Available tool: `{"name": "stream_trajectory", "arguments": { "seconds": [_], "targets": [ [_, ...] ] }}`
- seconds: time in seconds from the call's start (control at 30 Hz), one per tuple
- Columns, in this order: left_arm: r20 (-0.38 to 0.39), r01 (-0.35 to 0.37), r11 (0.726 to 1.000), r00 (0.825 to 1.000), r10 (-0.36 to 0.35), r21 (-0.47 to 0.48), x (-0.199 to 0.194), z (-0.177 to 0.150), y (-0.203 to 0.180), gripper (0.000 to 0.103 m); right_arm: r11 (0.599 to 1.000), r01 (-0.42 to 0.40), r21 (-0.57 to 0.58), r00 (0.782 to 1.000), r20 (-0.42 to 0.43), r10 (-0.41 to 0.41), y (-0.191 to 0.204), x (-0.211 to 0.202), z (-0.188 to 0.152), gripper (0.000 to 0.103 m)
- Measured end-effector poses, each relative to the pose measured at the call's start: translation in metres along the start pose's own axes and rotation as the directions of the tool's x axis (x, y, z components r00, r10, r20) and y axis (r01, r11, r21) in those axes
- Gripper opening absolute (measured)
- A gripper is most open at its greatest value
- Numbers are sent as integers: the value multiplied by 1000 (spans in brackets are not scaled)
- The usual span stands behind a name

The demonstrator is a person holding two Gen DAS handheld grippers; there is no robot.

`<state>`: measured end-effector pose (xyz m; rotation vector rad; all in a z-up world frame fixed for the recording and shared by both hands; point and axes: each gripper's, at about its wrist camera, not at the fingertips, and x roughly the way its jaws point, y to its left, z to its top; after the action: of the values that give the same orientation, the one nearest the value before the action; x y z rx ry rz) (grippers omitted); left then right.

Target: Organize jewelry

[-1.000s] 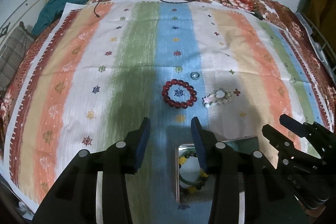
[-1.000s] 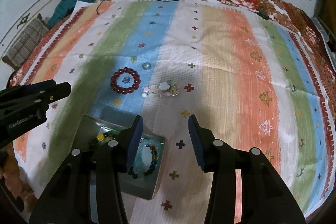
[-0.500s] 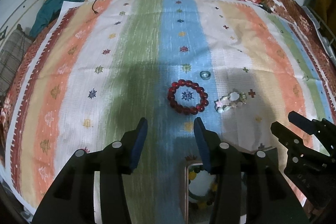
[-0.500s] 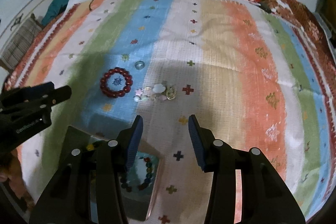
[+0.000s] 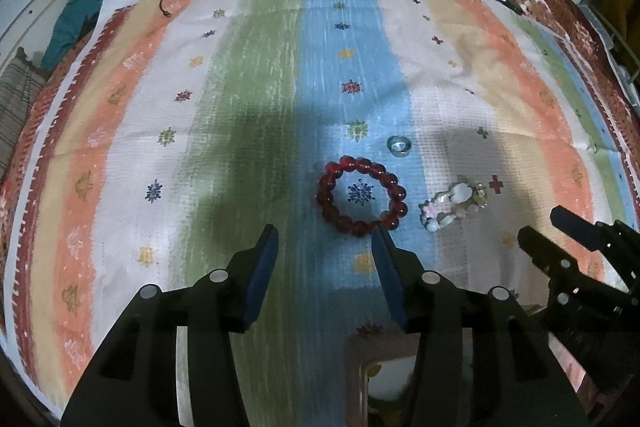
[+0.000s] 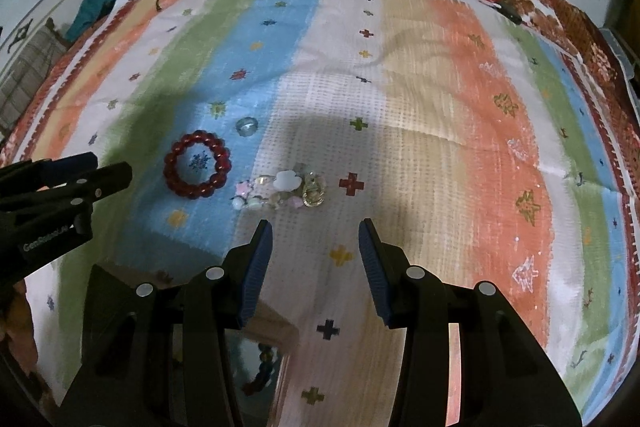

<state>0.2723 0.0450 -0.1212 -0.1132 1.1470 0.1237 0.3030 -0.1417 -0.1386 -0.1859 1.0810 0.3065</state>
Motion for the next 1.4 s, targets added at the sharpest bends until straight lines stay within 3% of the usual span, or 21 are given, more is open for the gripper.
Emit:
{"name": "stream_trajectory", "arguments": {
  "seconds": [0.67,0.97,1.03,1.17,1.23,1.27,1.3,1.4],
  "targets": [
    [-50,4,1000,999,-4,10,39,19,0,49,1000,12,-28,998,-58,-14,-1,42,16,45],
    [-86,11,1000,996,-10,11,55,17,4,48,999,-19,-27,997,-77,17,0,56,23,45],
    [-88,15,1000,996,-14,11,56,18,5,46,999,-23,-29,996,-81,20,0,58,23,45],
    [-94,22,1000,995,-21,9,62,18,2,37,999,-23,-40,996,-91,20,0,61,23,27],
    [-103,27,1000,994,-26,13,66,17,0,27,999,-24,-41,994,-104,19,0,63,23,20],
    [-102,32,999,994,-30,15,67,18,0,25,999,-30,-38,994,-105,26,-1,64,22,18],
    [-102,33,999,994,-31,20,68,17,-1,16,999,-38,-36,994,-106,34,-1,64,22,17],
    [-102,26,999,995,-23,27,68,16,-2,13,998,-39,-43,994,-104,34,0,63,22,14]
  ]
}}
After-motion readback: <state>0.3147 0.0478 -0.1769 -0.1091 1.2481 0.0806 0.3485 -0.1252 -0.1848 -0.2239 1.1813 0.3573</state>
